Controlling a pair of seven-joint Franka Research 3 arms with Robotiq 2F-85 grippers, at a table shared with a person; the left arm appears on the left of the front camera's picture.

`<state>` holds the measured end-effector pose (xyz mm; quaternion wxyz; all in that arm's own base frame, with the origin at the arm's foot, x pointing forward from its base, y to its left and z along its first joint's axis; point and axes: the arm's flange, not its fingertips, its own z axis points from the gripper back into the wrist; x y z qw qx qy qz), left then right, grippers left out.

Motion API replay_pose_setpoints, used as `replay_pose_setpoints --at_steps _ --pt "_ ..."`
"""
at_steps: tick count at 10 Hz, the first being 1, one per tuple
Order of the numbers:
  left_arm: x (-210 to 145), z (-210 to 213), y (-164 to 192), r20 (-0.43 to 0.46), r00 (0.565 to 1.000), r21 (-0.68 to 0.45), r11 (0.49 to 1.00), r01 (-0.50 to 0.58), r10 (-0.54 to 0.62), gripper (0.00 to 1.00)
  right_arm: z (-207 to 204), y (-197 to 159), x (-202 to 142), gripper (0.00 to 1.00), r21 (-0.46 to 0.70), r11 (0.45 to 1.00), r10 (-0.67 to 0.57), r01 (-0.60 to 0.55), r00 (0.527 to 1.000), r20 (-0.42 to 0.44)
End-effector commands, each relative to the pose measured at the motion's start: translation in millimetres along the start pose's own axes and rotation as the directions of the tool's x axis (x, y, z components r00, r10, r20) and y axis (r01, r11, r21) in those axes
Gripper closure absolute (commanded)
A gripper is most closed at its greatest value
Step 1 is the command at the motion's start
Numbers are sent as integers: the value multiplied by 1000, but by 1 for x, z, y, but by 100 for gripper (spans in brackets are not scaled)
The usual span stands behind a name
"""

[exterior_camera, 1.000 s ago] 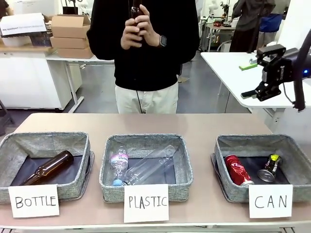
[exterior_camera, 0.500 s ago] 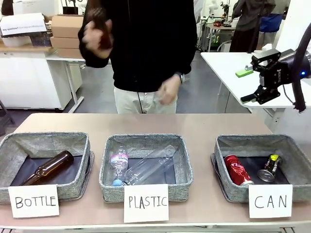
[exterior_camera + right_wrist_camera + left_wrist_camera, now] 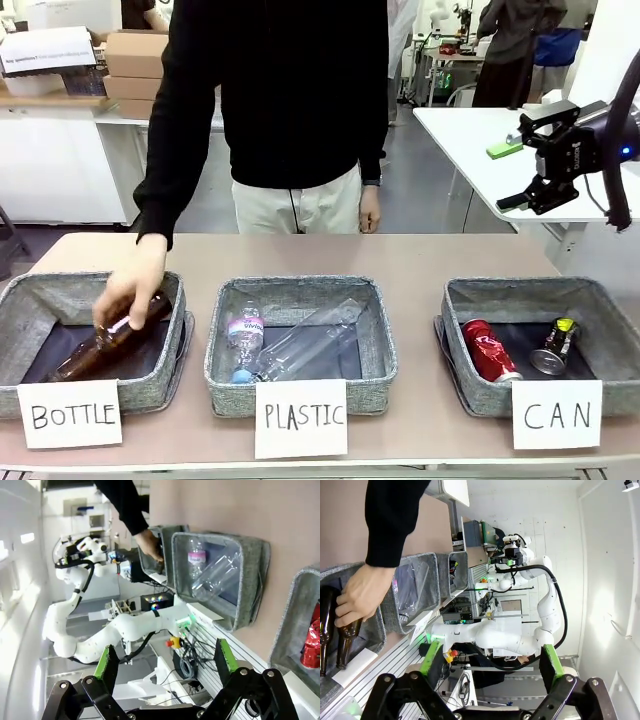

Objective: Sort the can waste into the basket.
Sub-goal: Pick up the can waste from the table and place it in the right Fabric basket.

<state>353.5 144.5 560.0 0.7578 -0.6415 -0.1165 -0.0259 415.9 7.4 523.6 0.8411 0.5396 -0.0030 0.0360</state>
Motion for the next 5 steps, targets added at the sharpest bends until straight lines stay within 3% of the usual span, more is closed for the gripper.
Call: replay_pose_setpoints --at_steps 1,5 --pt "-3 0 -3 -11 1000 -2 1000 -7 7 0 2 4 0 0 -9 1000 -7 7 1000 7" --pt "-3 0 -3 -11 1000 -2 1000 -7 7 0 2 4 0 0 -9 1000 -7 7 1000 7"
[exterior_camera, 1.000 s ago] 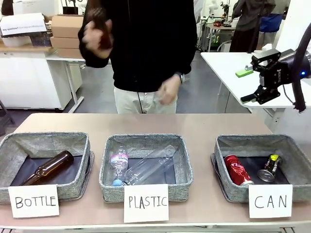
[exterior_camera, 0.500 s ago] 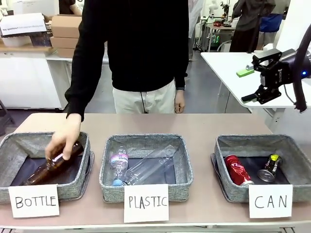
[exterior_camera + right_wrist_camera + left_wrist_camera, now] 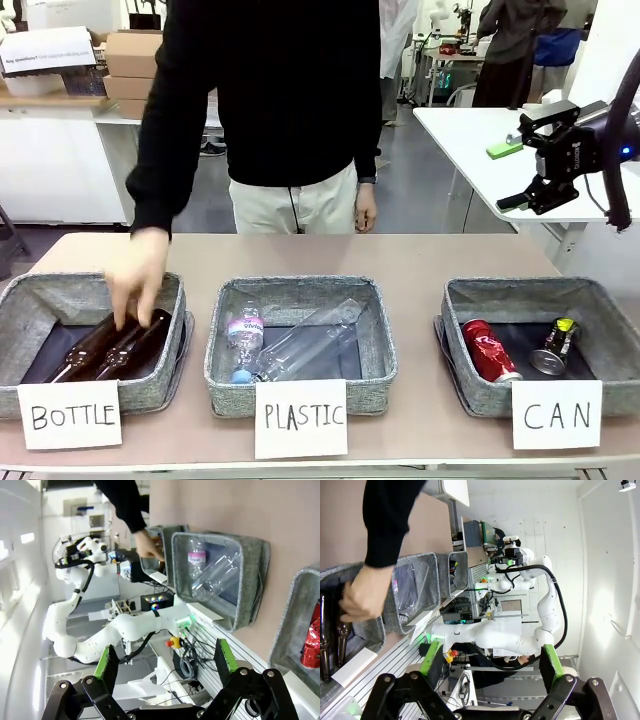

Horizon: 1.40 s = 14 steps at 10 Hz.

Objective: Sort the can waste into the basket.
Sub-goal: Pick up the can waste from the table and place it in the right Fabric basket.

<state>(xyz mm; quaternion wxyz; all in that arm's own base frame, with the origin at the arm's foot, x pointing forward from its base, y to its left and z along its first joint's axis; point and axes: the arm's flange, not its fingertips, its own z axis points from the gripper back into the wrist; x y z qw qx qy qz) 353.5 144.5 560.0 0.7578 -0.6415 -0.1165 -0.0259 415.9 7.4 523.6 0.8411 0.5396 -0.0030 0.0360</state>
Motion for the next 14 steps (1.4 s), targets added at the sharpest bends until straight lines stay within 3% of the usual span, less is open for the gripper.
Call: replay_pose_setpoints --at_steps 1,14 --pt "-3 0 -3 -11 1000 -2 1000 -7 7 0 2 4 0 0 -9 1000 -7 7 1000 7" --pt "-3 0 -3 -11 1000 -2 1000 -7 7 0 2 4 0 0 -9 1000 -7 7 1000 7"
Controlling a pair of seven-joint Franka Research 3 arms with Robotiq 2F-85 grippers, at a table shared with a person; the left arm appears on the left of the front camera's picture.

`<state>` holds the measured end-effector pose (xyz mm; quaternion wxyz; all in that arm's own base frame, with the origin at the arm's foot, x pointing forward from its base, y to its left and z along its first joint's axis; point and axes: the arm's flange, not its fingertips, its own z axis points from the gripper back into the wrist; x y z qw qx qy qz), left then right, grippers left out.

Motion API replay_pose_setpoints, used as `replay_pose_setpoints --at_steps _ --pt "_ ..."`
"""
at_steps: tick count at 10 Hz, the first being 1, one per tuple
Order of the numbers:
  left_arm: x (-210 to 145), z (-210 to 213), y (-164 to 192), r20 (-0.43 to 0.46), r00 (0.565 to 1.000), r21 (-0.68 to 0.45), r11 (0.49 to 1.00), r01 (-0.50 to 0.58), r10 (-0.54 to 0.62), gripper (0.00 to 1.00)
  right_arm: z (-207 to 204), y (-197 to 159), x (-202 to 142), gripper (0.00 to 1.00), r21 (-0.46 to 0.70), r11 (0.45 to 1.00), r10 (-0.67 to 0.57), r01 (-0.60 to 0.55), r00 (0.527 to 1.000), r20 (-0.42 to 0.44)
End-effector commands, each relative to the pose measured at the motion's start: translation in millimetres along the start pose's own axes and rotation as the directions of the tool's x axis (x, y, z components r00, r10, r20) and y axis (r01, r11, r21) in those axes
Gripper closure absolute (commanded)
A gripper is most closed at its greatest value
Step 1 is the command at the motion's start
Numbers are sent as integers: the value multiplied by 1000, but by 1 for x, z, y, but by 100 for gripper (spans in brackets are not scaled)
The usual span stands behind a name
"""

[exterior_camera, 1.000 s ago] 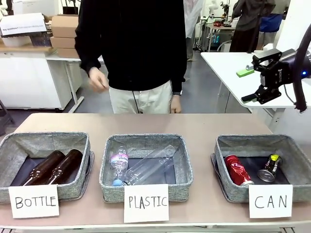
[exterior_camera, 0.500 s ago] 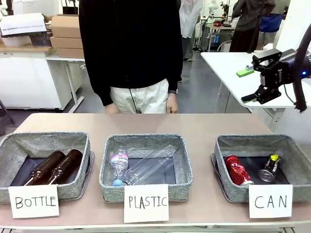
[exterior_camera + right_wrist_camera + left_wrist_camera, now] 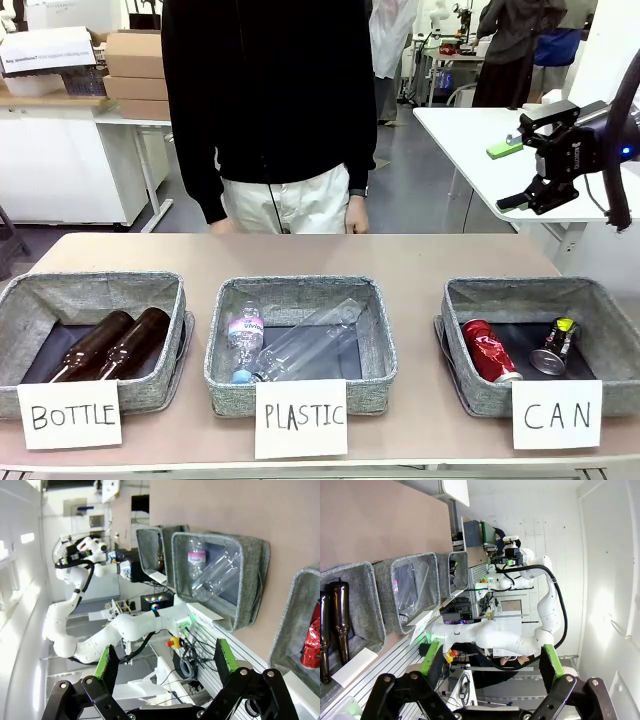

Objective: Sort the can waste into the basket.
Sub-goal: Pick up the can waste from the table and place it in the right Fabric basket.

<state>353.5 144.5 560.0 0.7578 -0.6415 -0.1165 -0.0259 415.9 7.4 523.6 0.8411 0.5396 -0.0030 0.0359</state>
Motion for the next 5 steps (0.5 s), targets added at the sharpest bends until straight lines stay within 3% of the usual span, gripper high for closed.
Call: replay_pose_setpoints --at_steps 1,5 --pt "-3 0 -3 -11 1000 -3 1000 -7 7 0 2 4 0 0 -9 1000 -7 7 1000 7" --pt "-3 0 -3 -11 1000 -3 1000 -7 7 0 2 4 0 0 -9 1000 -7 7 1000 7"
